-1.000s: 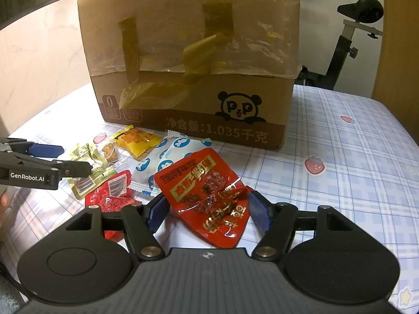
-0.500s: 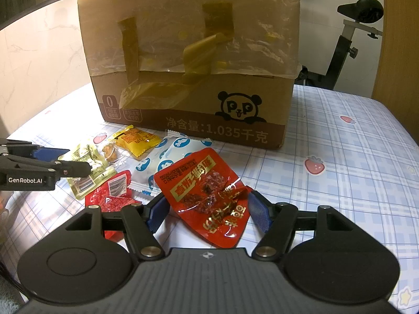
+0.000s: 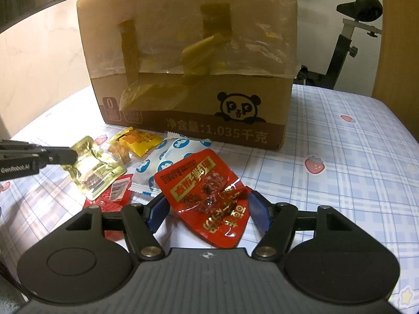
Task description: Organize snacks
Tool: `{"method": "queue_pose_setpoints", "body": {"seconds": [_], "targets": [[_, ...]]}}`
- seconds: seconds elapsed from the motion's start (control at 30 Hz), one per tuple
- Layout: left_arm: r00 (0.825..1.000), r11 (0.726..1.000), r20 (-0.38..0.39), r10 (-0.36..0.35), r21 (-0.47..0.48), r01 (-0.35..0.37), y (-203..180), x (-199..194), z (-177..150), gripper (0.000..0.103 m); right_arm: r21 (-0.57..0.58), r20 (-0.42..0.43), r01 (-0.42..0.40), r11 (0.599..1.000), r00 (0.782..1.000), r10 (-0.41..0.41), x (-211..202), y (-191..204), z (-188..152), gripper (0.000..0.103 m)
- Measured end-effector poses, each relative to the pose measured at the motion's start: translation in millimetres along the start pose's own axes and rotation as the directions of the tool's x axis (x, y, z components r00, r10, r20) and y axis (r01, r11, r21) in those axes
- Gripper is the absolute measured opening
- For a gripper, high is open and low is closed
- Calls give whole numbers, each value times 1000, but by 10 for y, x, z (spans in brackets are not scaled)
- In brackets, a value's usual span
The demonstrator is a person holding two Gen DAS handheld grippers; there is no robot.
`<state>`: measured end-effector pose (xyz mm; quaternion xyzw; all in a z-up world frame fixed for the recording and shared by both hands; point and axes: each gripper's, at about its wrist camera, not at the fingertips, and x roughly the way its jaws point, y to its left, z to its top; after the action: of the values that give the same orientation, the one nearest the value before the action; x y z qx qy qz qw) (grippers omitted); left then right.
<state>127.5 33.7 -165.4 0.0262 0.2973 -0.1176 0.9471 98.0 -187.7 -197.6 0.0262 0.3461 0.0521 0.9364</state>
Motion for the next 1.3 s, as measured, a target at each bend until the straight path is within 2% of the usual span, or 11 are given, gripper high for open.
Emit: {"method": "queue_pose_setpoints", "body": {"seconds": [0.3, 0.43, 0.63, 0.93, 1.03, 1.13, 1.17, 1.2, 1.23, 1.3], "targets": [[998, 1000, 61, 20, -13, -19, 4, -143, 73, 3, 2, 54, -14, 1000, 998, 14, -90, -3, -12, 44], [997, 1000, 78, 19, -13, -18, 15, -191, 125, 2, 20, 99, -18, 1000, 995, 16, -189, -17, -1, 22], [993, 1000, 116, 7, 15, -8, -35, -296, 210, 2, 107, 156, -55, 993, 987, 38, -387, -140, 88, 3], [991, 1000, 134, -17, 12, 15, -34, -436, 256, 2, 104, 205, -86, 991, 977, 64, -601, -87, 196, 3], [994, 999, 101, -48, 7, 47, -19, -410, 244, 2, 102, 205, -89, 991, 976, 67, -628, -75, 202, 3], [999, 999, 31, -35, -28, 36, 49, -289, 186, 5, 118, 195, -95, 988, 978, 71, -608, -76, 175, 3], [1000, 998, 9, -27, -48, 28, 80, -254, 165, 7, 127, 191, -100, 987, 979, 75, -596, -89, 155, 3], [1000, 997, -20, -22, -75, 20, 123, -204, 150, 18, 141, 188, -107, 984, 979, 80, -576, -97, 130, 3], [999, 995, -44, -21, -102, 17, 160, -161, 138, 38, 150, 185, -111, 982, 979, 83, -561, -119, 104, 3], [997, 989, -78, -12, -147, 0, 209, -98, 123, 64, 168, 181, -113, 979, 980, 82, -527, -141, 70, 3]]}}
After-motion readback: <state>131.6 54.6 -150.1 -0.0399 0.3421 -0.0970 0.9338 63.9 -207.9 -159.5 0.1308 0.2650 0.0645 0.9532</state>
